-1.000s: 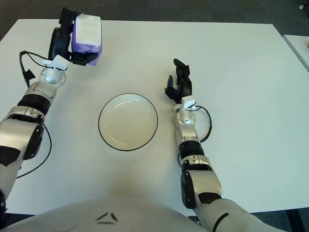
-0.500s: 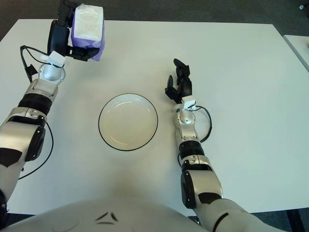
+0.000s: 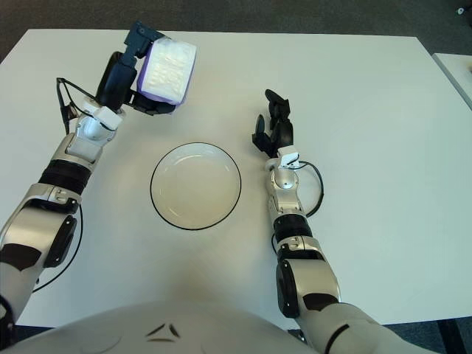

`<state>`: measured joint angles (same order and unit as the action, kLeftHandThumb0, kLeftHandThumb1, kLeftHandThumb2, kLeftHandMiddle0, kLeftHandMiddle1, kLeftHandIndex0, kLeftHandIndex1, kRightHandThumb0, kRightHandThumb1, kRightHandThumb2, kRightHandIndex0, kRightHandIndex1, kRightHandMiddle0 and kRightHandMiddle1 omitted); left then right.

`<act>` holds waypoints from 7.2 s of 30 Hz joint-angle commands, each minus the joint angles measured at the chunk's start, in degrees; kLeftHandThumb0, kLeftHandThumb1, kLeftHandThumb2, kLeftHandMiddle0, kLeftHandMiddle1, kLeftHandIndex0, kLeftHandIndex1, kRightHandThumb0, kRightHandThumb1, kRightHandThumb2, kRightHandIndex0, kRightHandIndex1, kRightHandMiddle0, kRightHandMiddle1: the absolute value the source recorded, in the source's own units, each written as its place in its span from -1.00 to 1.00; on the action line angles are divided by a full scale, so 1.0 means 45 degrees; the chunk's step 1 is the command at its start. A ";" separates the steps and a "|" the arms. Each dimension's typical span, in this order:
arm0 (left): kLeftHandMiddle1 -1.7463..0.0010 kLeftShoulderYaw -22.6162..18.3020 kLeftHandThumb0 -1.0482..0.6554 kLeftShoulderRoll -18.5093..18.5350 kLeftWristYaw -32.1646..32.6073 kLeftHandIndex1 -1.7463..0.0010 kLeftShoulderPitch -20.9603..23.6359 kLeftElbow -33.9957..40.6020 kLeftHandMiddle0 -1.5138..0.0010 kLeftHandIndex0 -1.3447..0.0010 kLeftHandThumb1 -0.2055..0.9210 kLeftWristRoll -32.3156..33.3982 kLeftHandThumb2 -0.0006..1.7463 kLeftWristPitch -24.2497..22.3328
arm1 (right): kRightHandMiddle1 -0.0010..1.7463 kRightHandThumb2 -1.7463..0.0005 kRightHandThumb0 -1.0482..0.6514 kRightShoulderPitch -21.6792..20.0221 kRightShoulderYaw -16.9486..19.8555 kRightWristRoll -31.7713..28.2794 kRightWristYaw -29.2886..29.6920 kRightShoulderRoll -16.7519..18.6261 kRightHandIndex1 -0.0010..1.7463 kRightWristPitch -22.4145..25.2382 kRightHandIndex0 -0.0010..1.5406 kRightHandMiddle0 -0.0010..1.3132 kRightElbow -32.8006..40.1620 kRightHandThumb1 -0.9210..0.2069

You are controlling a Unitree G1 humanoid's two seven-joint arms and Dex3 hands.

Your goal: Put the tissue paper into the plate.

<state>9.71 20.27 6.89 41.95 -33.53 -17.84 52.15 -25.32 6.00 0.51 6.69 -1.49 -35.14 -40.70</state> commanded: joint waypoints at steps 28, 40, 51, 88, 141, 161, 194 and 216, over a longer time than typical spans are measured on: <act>-1.00 0.0397 -0.34 -0.0468 -0.2814 -1.00 -0.0796 0.0910 -0.63 0.07 -0.10 0.0600 0.52 0.1765 | -0.15 0.09 -0.38 0.2106 0.0008 0.0379 0.0180 -0.0267 -0.68 -0.0457 -0.64 -1.00 -0.2043 -1.00; -1.00 0.0691 -0.33 -0.0407 -0.3300 -1.00 -0.0997 0.1348 -0.59 0.09 -0.07 0.0428 0.50 0.1961 | -0.15 0.11 -0.42 0.2060 -0.0068 0.0479 0.0349 -0.0312 -0.68 -0.0232 -0.65 -1.00 -0.2077 -1.00; -1.00 0.0731 -0.33 -0.0151 -0.3369 -1.00 -0.1111 0.1586 -0.57 0.10 -0.06 -0.0454 0.49 0.2548 | -0.13 0.11 -0.43 0.2008 0.0018 0.0283 0.0248 -0.0242 -0.67 -0.0236 -0.66 -1.00 -0.2130 -1.00; -1.00 0.1258 -0.33 0.0856 -0.4655 -1.00 -0.1433 0.2537 -0.57 0.11 -0.04 -0.0892 0.48 0.2249 | -0.15 0.11 -0.39 0.1989 -0.0094 0.0320 0.0269 -0.0007 -0.66 -0.0376 -0.68 -1.00 -0.2197 -1.00; -1.00 0.0139 -0.27 0.0514 -0.3142 -1.00 -0.1769 0.4111 -0.17 0.30 0.25 -0.3735 0.24 0.3039 | -0.15 0.13 -0.40 0.1686 -0.0280 0.0410 0.0926 0.0101 -0.65 -0.0514 -0.68 -1.00 -0.2688 -1.00; 0.51 0.1351 -0.90 0.2959 -0.5008 0.26 -0.0938 0.4870 0.89 0.99 1.00 -0.5013 -0.08 0.2808 | -0.09 0.13 -0.40 0.1587 -0.0391 0.0750 0.1631 -0.0027 -0.62 -0.0488 -0.67 -1.00 -0.2977 -1.00; 1.00 0.2293 -1.00 0.3890 -0.7821 1.00 -0.0508 0.5672 1.00 1.00 1.00 -0.3073 -0.74 0.2005 | -0.13 0.14 -0.41 0.1554 -0.0440 0.0544 0.1514 -0.0053 -0.58 -0.0661 -0.71 -1.00 -0.3017 -1.00; 1.00 0.1953 -0.96 0.3709 -0.6872 1.00 -0.0558 0.5124 1.00 1.00 0.98 -0.3080 -0.83 0.2140 | -0.12 0.13 -0.42 0.1627 -0.0320 0.0281 0.0945 -0.0114 -0.60 -0.0642 -0.75 -1.00 -0.3087 -1.00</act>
<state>19.79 36.76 -25.24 38.57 -9.58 -32.55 62.03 -28.75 4.72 1.05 12.55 -1.92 -37.14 -46.62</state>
